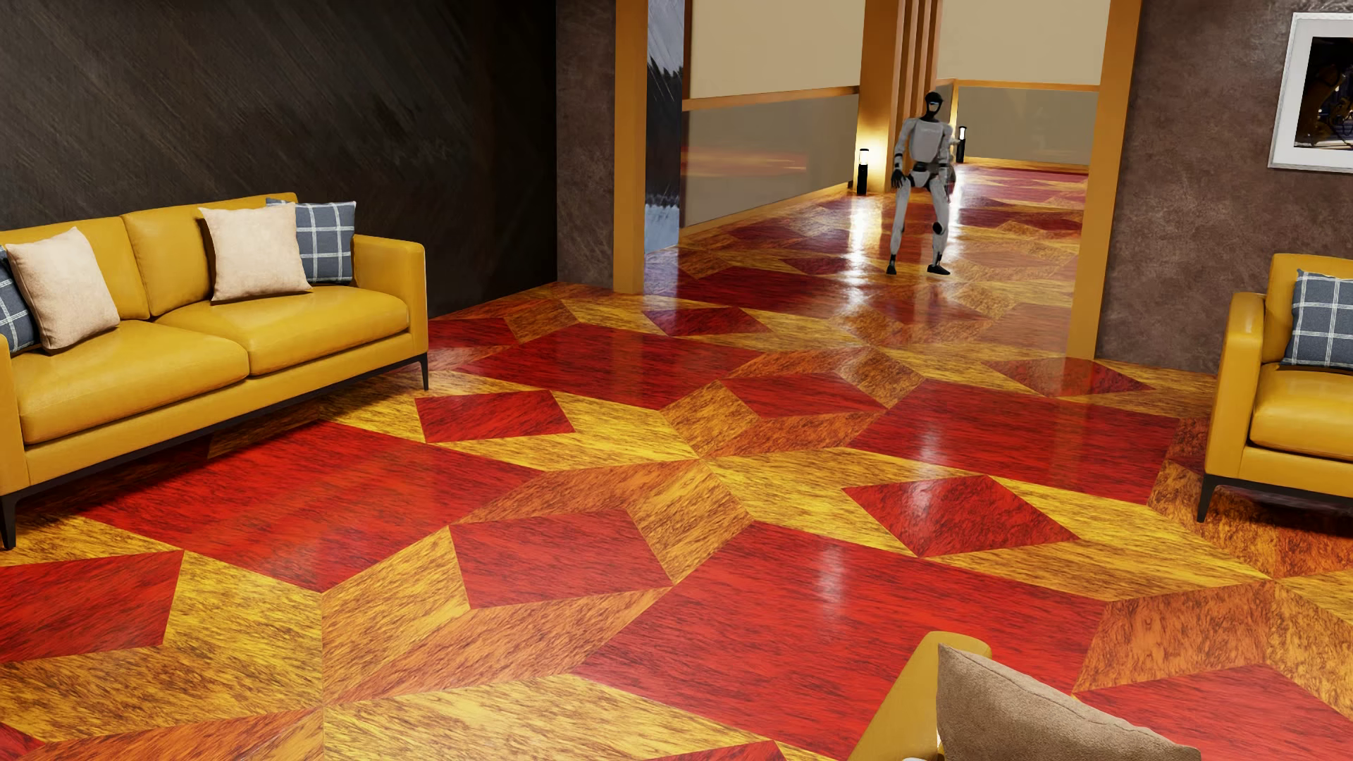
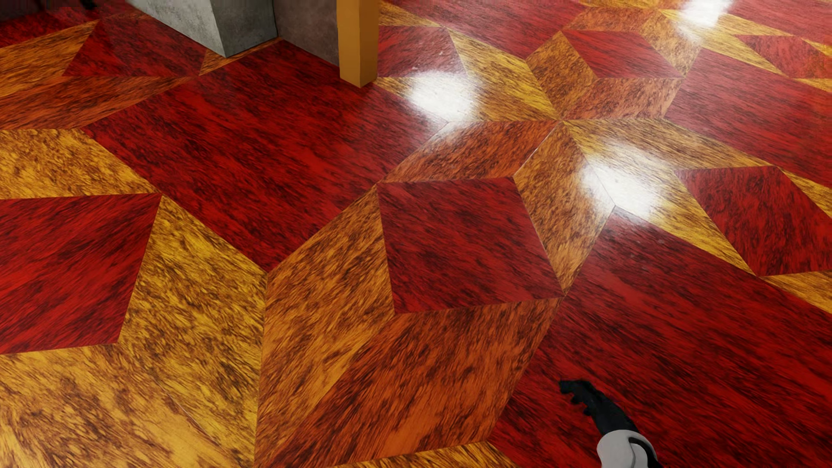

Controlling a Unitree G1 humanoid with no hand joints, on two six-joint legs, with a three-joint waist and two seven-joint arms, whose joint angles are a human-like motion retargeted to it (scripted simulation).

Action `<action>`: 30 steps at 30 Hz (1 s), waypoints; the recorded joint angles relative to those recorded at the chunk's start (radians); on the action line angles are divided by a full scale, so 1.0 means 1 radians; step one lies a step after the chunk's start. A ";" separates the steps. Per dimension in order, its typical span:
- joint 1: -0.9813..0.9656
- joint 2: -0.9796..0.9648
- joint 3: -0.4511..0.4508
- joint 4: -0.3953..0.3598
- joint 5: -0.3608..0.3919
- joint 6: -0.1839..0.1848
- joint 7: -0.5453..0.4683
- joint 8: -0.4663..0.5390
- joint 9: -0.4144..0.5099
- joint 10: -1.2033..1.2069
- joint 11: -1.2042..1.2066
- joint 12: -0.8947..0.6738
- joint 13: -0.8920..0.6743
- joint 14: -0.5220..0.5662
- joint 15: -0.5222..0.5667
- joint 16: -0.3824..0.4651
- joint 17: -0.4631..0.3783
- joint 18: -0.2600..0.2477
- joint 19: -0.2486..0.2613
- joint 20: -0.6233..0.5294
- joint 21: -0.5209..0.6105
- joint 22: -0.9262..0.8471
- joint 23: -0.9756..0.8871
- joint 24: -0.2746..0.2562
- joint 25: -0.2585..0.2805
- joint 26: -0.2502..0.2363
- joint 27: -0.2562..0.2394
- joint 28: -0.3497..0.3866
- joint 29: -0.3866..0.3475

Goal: Face back

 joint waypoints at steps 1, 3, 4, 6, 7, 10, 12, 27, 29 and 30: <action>0.014 0.009 -0.002 0.004 0.005 0.008 0.007 0.005 -0.002 -0.004 -0.001 0.025 0.009 0.000 -0.004 -0.024 0.007 -0.005 -0.002 0.029 0.000 0.006 0.008 -0.018 -0.004 0.000 0.013 -0.013 0.011; 0.040 0.025 -0.005 0.010 0.010 0.026 0.018 0.013 -0.006 -0.008 0.001 0.061 0.035 -0.003 -0.013 -0.049 0.025 -0.014 -0.005 0.061 -0.012 -0.003 0.040 -0.024 -0.010 -0.020 0.043 -0.038 0.021; 0.052 0.033 -0.005 0.012 0.011 0.036 0.022 0.015 -0.008 -0.008 0.005 0.067 0.054 -0.005 -0.019 -0.054 0.037 -0.017 -0.006 0.076 -0.022 -0.012 0.061 -0.023 -0.011 -0.027 0.055 -0.042 0.017; 0.077 0.050 -0.008 0.011 0.009 0.055 0.027 0.017 -0.011 -0.012 0.015 0.059 0.101 -0.005 -0.031 -0.042 0.059 -0.024 -0.007 0.076 -0.050 -0.031 0.112 0.012 -0.008 -0.035 0.069 -0.037 0.027; 0.088 0.059 -0.011 0.008 0.006 0.063 0.027 0.015 -0.013 -0.018 0.021 0.041 0.126 -0.003 -0.038 -0.030 0.070 -0.026 -0.008 0.074 -0.070 -0.041 0.139 0.030 -0.007 -0.036 0.077 -0.033 0.035; 0.112 0.084 -0.025 -0.009 -0.008 0.081 0.012 -0.004 -0.017 -0.041 0.031 -0.061 0.193 0.006 -0.054 0.029 0.103 -0.030 -0.008 -0.005 -0.120 -0.054 0.214 0.123 0.007 -0.054 0.120 -0.018 0.034; 0.116 0.093 -0.036 -0.021 -0.019 0.087 -0.004 -0.022 -0.020 -0.052 0.038 -0.136 0.230 0.011 -0.063 0.068 0.124 -0.030 -0.009 -0.080 -0.142 -0.075 0.259 0.177 0.014 -0.074 0.148 -0.012 0.035; 0.047 0.030 -0.056 -0.013 -0.006 0.103 -0.017 -0.035 -0.005 -0.063 0.018 -0.208 0.164 0.020 -0.043 0.015 0.113 -0.030 -0.017 -0.221 -0.147 -0.113 0.169 0.101 -0.018 -0.098 0.088 -0.025 0.022; 0.037 0.015 -0.053 -0.005 0.003 0.104 -0.011 -0.030 -0.002 -0.065 0.017 -0.185 0.146 0.023 -0.040 0.023 0.103 -0.034 -0.021 -0.222 -0.131 -0.056 0.136 0.093 -0.016 -0.070 0.073 -0.046 0.015; 0.032 0.008 -0.050 0.000 0.007 0.104 -0.009 -0.028 0.000 -0.067 0.016 -0.169 0.145 0.026 -0.039 0.034 0.097 -0.037 -0.023 -0.223 -0.128 -0.034 0.128 0.090 -0.012 -0.062 0.054 -0.054 0.010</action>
